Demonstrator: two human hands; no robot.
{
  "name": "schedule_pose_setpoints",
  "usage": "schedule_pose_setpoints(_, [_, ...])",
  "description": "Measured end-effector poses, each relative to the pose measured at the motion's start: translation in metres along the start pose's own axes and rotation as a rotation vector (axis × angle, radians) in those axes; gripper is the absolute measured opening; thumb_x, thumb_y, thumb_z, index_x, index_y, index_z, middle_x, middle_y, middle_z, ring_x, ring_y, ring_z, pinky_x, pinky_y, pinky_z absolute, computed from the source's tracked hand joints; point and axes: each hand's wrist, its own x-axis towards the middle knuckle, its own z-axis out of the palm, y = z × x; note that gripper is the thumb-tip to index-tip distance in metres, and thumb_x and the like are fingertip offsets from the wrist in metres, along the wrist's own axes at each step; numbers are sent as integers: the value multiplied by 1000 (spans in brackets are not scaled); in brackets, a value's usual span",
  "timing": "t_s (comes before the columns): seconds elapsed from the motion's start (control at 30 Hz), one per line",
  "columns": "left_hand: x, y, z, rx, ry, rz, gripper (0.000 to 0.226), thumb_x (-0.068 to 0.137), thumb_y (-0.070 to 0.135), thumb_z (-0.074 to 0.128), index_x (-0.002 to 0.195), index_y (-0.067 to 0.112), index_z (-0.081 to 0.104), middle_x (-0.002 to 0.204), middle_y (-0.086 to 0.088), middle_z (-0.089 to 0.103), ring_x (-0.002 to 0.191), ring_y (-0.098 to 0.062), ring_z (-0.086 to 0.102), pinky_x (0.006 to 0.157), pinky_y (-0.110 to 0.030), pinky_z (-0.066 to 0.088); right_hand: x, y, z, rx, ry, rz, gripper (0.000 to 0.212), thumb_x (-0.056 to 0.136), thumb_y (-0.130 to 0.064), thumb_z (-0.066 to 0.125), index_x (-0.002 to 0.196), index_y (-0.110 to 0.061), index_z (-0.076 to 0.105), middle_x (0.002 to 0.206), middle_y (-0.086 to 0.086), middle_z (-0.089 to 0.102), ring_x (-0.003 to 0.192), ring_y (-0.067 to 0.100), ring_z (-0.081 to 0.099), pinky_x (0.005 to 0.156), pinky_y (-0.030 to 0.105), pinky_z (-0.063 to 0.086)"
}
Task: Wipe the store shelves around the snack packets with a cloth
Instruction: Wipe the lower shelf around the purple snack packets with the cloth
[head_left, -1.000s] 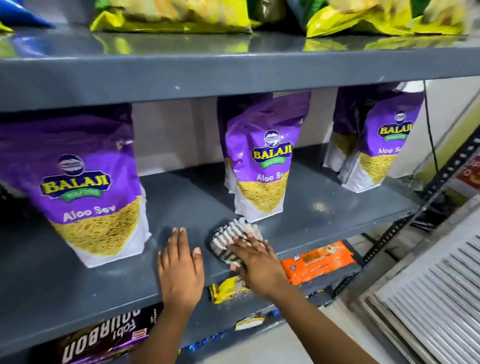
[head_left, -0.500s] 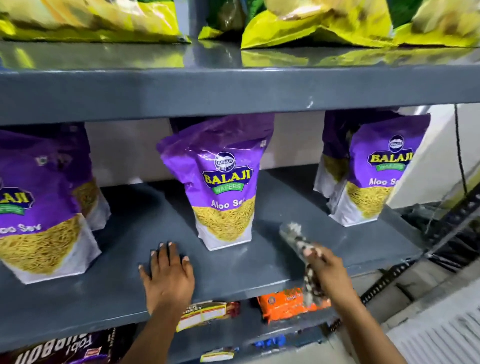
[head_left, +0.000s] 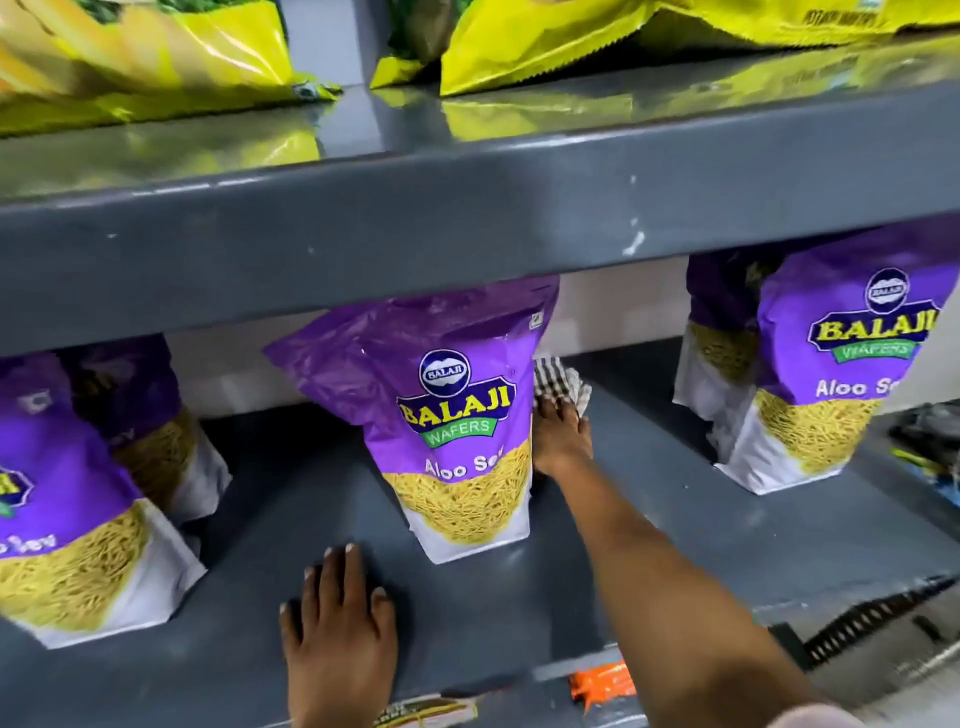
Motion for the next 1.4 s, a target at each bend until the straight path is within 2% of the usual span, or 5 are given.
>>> schedule_pose_setpoints(0.27, [1, 1, -3, -10, -78, -13, 61, 71, 32, 32, 115, 2, 60, 116, -25, 62, 103, -46, 58, 84, -65, 40, 15, -4, -31, -322, 76, 160, 55, 87, -44, 39, 138, -23, 35, 151, 6, 29, 138, 27, 24, 113, 44, 14])
schedule_pose_setpoints(0.73, [0, -4, -7, -19, -146, 25, 65, 72, 34, 26, 121, 4, 55, 126, -26, 55, 114, -47, 49, 90, -68, 34, -77, 45, -28, -255, 96, 280, 58, 87, -54, 37, 129, -16, 46, 142, 10, 39, 128, 32, 37, 102, 46, 35])
schedule_pose_setpoints(0.93, [2, -5, -8, -41, -132, 20, 65, 72, 32, 25, 124, 5, 52, 129, -25, 52, 117, -47, 46, 93, -67, 30, -132, 68, -15, -198, 205, 289, 33, 93, -22, 39, 125, -15, 47, 133, 10, 49, 113, 34, 56, 91, 42, 47])
schedule_pose_setpoints(1.2, [2, -7, -6, 22, -153, 24, 54, 86, 27, 31, 139, 15, 32, 148, -14, 30, 135, -34, 23, 108, -56, 15, -156, 58, -35, -54, 513, 282, 33, 84, -30, 53, 111, -13, 57, 118, 16, 58, 109, 38, 53, 86, 42, 47])
schedule_pose_setpoints(1.4, [4, -10, -3, -10, -133, 19, 51, 88, 24, 38, 138, 16, 34, 147, -14, 33, 134, -35, 25, 107, -56, 17, -135, 24, 21, -32, 169, -6, 40, 83, -20, 48, 122, -13, 47, 124, 17, 57, 114, 32, 52, 94, 36, 43])
